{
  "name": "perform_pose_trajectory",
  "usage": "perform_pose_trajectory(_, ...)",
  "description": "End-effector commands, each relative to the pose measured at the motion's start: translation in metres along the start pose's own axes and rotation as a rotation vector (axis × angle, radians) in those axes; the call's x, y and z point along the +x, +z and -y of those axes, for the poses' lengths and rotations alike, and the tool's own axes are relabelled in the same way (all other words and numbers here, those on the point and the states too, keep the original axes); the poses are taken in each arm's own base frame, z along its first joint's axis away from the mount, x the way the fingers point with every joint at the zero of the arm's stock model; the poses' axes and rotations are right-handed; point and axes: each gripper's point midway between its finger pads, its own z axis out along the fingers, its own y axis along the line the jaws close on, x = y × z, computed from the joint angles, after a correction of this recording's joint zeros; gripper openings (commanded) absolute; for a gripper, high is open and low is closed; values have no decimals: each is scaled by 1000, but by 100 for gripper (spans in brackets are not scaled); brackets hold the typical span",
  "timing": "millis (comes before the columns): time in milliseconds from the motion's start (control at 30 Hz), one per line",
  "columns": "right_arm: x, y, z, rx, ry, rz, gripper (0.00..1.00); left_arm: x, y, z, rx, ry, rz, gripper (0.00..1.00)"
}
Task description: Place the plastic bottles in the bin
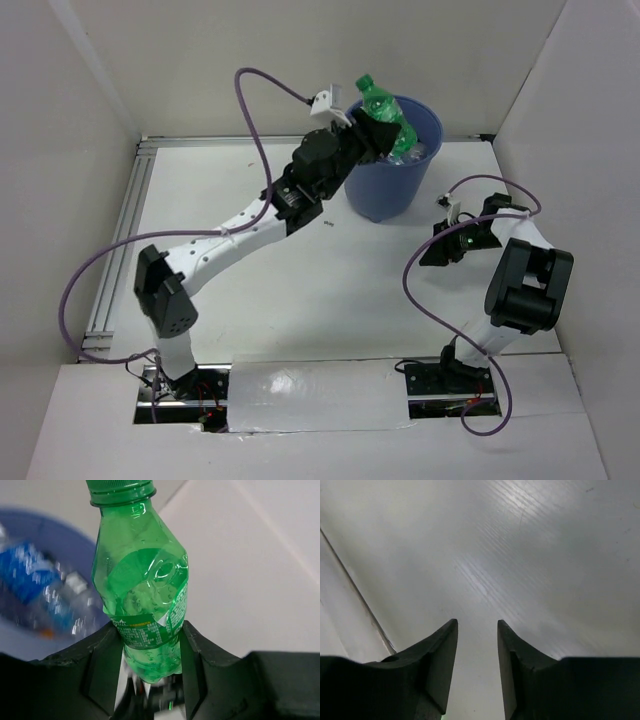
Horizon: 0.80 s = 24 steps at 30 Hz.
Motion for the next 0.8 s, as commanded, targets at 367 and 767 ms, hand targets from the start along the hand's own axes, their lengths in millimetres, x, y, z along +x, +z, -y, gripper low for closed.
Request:
perform_pose_trajectory(367, -3, -3, 6, 67, 60, -42, 91, 33, 113, -72, -227, 166, 86, 100)
perform_pose_trajectory(767, -57, -57, 45, 521, 76, 114, 100, -13, 1, 22, 147, 387, -78, 100)
